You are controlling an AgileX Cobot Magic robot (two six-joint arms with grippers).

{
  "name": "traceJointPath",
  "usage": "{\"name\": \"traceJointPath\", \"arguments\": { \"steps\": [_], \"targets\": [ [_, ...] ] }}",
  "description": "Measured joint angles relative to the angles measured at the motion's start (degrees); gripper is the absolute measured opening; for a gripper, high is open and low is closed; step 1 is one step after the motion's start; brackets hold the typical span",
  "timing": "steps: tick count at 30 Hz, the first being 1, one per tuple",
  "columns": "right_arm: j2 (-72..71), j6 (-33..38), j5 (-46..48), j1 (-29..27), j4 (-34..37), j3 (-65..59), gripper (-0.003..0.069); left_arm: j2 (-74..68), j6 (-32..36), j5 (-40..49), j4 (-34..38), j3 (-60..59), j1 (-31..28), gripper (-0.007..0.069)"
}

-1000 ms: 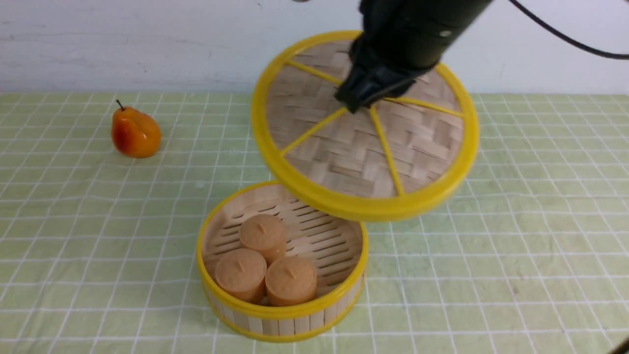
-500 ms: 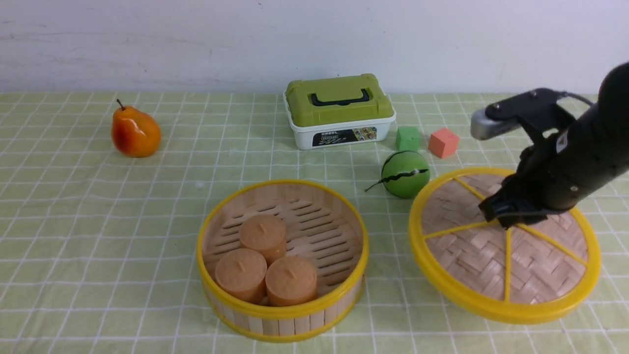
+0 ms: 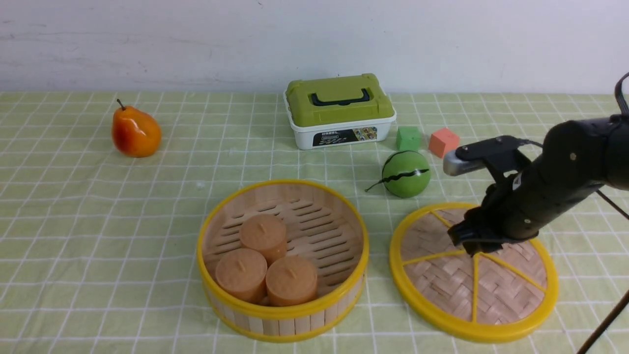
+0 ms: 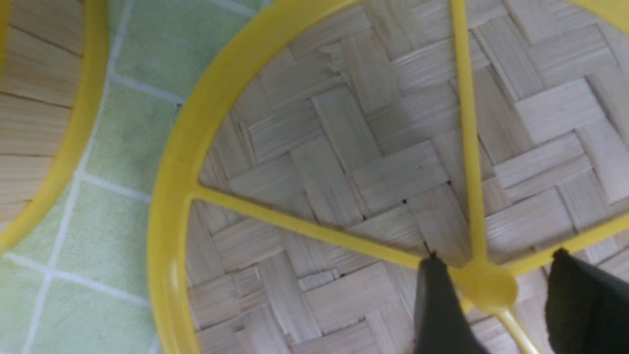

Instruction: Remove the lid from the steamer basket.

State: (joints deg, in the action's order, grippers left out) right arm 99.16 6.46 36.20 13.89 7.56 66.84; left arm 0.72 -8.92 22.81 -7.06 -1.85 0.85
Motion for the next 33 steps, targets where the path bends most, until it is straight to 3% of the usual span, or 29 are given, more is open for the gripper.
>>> {"name": "traceJointPath", "arguments": {
  "steps": [3,6,10,13,17,19,21,33],
  "targets": [
    [-6.38,0.26,3.01,0.0,0.18,1.88,0.0397,0.0,0.0,0.0,0.0,0.0,0.0,0.0239],
    [-14.44,0.79,4.12,0.0,0.18,2.46,0.0424,0.0,0.0,0.0,0.0,0.0,0.0,0.0239],
    [-26.22,0.9,4.23,0.0,-0.24,1.46,0.0405,0.0,0.0,0.0,0.0,0.0,0.0,0.0239],
    [-33.96,1.03,3.45,0.0,-0.24,-1.89,0.0357,0.0,0.0,0.0,0.0,0.0,0.0,0.0239],
    [-46.12,1.06,1.4,0.0,-0.47,-10.85,0.0199,0.0,0.0,0.0,0.0,0.0,0.0,0.0239],
    [-53.45,1.06,0.32,0.0,-0.47,-17.0,0.0062,0.0,0.0,0.0,0.0,0.0,0.0,0.0239],
    [-58.41,1.06,-0.32,0.0,-0.47,-21.1,0.0001,0.0,0.0,0.0,0.0,0.0,0.0,0.0239],
    [-69.39,1.06,-7.39,0.0,-0.21,-31.33,-0.0022,0.0,0.0,0.0,0.0,0.0,0.0,0.0239]
  ]
}}
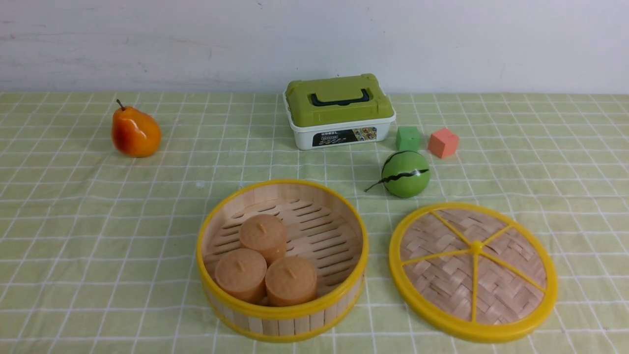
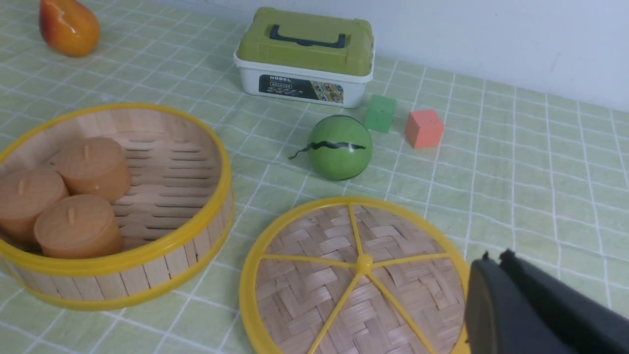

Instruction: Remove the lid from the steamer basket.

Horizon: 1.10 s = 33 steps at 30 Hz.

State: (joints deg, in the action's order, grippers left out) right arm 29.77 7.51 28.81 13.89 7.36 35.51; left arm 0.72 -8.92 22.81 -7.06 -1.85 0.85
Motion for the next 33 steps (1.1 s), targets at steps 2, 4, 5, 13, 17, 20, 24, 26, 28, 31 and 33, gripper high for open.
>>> {"name": "traceJointPath", "arguments": {
  "steps": [2,4,5,13,17,20,24,26,28,31,33],
  "targets": [
    [-0.05,0.0,-0.33,0.0,0.0,0.0,-0.0021,0.0,0.0,0.0,0.0,0.0,0.0,0.0239],
    [-0.05,0.0,-0.33,0.0,0.0,0.0,-0.0021,0.0,0.0,0.0,0.0,0.0,0.0,0.0239],
    [-0.05,0.0,-0.38,0.0,0.0,0.0,-0.0021,0.0,0.0,0.0,0.0,0.0,0.0,0.0239],
    [-0.05,0.0,0.67,0.0,-0.06,0.0,-0.0013,0.0,0.0,0.0,0.0,0.0,0.0,0.0239],
    [-1.23,0.11,3.05,0.0,-1.06,-0.73,-0.001,0.0,0.0,0.0,0.0,0.0,0.0,0.0239],
    [-4.36,0.24,1.74,0.0,-1.55,-2.38,-0.0007,0.0,0.0,0.0,0.0,0.0,0.0,0.0239],
    [-11.64,0.44,-1.57,0.0,-3.02,-6.62,-0.0001,0.0,0.0,0.0,0.0,0.0,0.0,0.0239],
    [-13.65,0.44,-2.5,0.0,-3.08,-9.12,0.0001,0.0,0.0,0.0,0.0,0.0,0.0,0.0239],
    [-15.0,0.44,-2.88,0.0,-2.83,-12.95,0.0003,0.0,0.0,0.0,0.0,0.0,0.0,0.0239],
    [-17.25,0.06,-4.49,-0.07,-2.83,-19.23,0.0007,0.0,0.0,0.0,0.0,0.0,0.0,0.0239],
    [-18.95,-1.64,-8.75,-0.12,-2.98,-23.78,0.001,0.0,0.0,0.0,0.0,0.0,0.0,0.0239]
  ]
}}
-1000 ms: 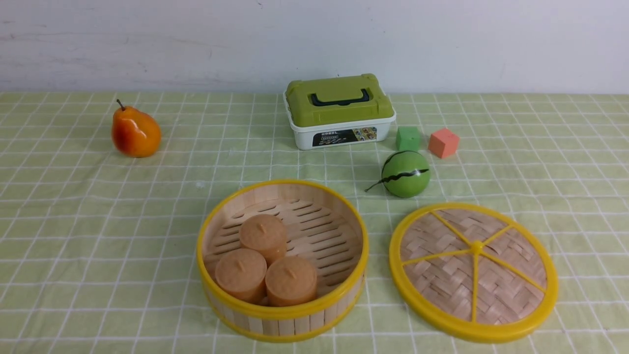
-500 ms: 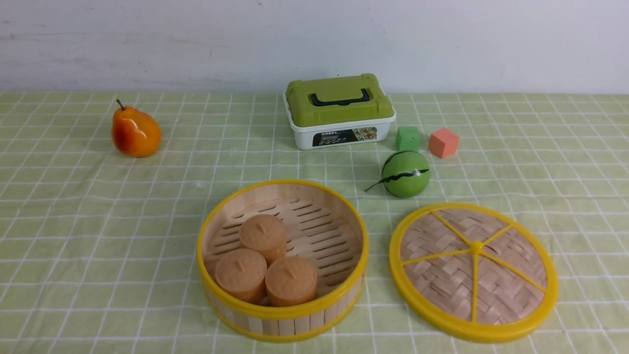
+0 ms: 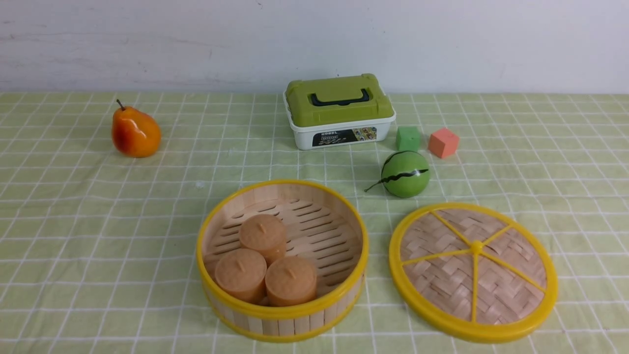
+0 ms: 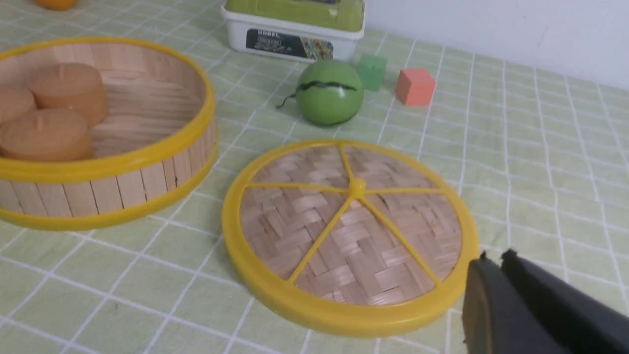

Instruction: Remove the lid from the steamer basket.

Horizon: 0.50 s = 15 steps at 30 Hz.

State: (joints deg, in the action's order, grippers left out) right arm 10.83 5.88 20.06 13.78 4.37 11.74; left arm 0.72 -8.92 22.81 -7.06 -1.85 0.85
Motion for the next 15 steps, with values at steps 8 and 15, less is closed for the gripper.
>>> {"name": "traceJointPath", "arguments": {
  "steps": [8,15],
  "targets": [
    [-9.33,-8.34,-14.8,-8.32,-2.74,-13.18,0.0023,0.0,0.0,0.0,0.0,0.0,0.0,0.0239],
    [-11.42,-18.06,-3.48,-17.5,-7.46,-13.24,0.0032,0.0,0.0,0.0,0.0,0.0,0.0,0.0239]
  ]
}}
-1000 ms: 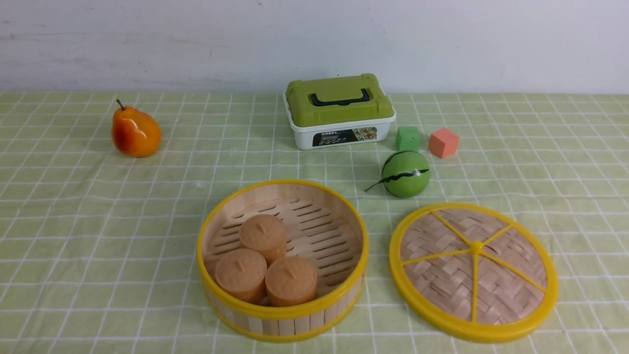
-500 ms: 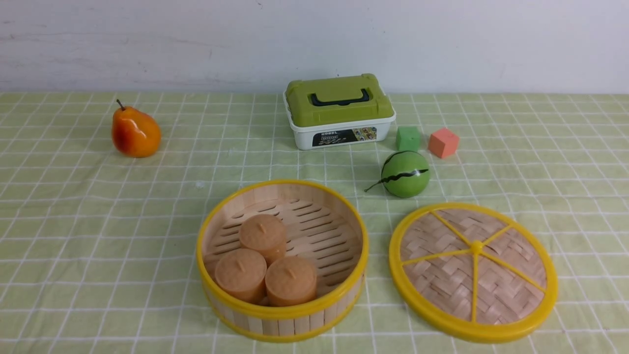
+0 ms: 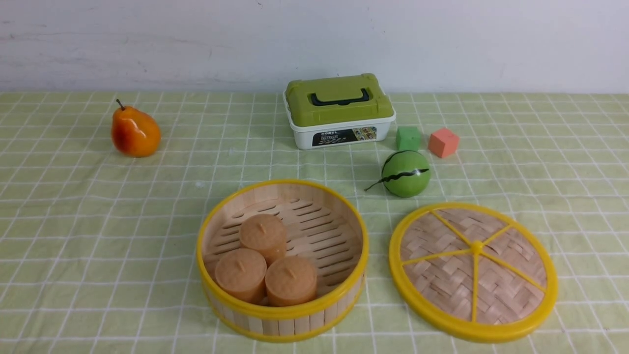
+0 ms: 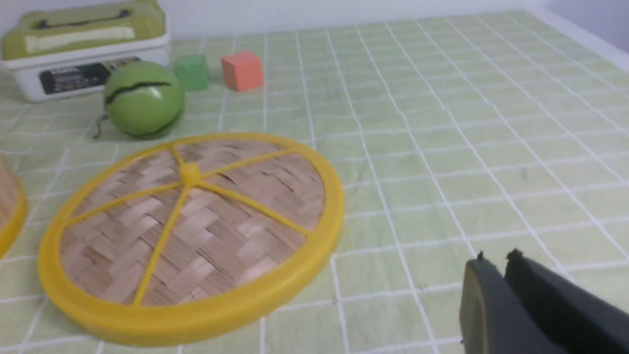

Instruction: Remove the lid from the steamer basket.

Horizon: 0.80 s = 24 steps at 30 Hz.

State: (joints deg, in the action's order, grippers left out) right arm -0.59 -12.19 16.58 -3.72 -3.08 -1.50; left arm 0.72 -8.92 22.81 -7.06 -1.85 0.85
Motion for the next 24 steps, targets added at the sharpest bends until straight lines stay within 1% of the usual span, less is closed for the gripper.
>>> {"name": "traceJointPath", "arguments": {
  "steps": [3,8,13,24],
  "targets": [
    [0.0,-1.47,1.08,0.69,-0.55,0.0,0.0034,0.0,0.0,0.0,0.0,0.0,0.0,0.0239],
    [0.0,-2.35,3.28,4.46,-0.98,0.05,0.0043,0.0,0.0,0.0,0.0,0.0,0.0,0.0239],
    [0.0,-2.06,5.19,4.72,-1.03,0.35,0.0047,0.0,0.0,0.0,0.0,0.0,0.0,0.0239],
    [0.0,-1.68,5.63,4.83,-1.03,0.48,0.0059,0.0,0.0,0.0,0.0,0.0,0.0,0.0239]
  ]
}}
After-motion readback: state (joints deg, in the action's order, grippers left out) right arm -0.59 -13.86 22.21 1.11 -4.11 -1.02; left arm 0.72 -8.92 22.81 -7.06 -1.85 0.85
